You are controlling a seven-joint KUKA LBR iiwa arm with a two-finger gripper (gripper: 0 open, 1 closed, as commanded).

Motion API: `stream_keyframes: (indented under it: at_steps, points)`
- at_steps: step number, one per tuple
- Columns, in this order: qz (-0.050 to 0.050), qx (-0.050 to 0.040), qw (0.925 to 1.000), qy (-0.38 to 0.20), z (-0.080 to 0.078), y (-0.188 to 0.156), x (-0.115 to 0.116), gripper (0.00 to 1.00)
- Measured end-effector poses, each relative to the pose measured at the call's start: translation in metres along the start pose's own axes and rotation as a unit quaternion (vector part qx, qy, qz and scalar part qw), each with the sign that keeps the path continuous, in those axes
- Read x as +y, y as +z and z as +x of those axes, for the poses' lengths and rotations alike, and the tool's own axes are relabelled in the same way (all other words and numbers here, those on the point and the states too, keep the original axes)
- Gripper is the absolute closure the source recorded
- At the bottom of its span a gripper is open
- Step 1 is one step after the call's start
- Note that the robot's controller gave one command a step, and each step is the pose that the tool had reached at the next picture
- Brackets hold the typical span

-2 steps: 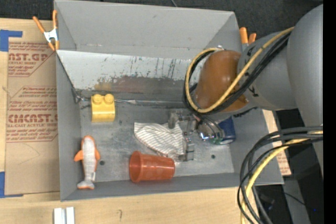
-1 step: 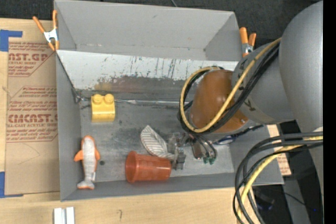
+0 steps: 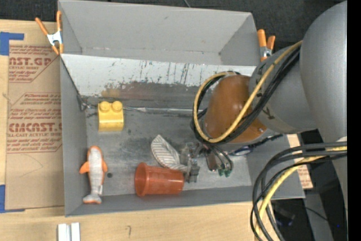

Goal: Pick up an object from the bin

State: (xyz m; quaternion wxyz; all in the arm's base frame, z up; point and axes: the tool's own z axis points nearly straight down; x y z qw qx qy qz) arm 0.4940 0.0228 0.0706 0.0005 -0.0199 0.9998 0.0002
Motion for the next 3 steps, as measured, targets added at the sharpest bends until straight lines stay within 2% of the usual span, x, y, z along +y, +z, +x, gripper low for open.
stream_keyframes:
  at_steps: [1,2,3]
  points:
    - [0.0,0.0011,1.0,-0.003,-0.014,-0.022,-0.002,1.0]
    - [0.0,-0.0001,1.0,-0.004,-0.012,-0.038,0.004,1.0]
    - [0.0,0.0,0.9999,-0.011,0.006,-0.134,-0.015,1.0]
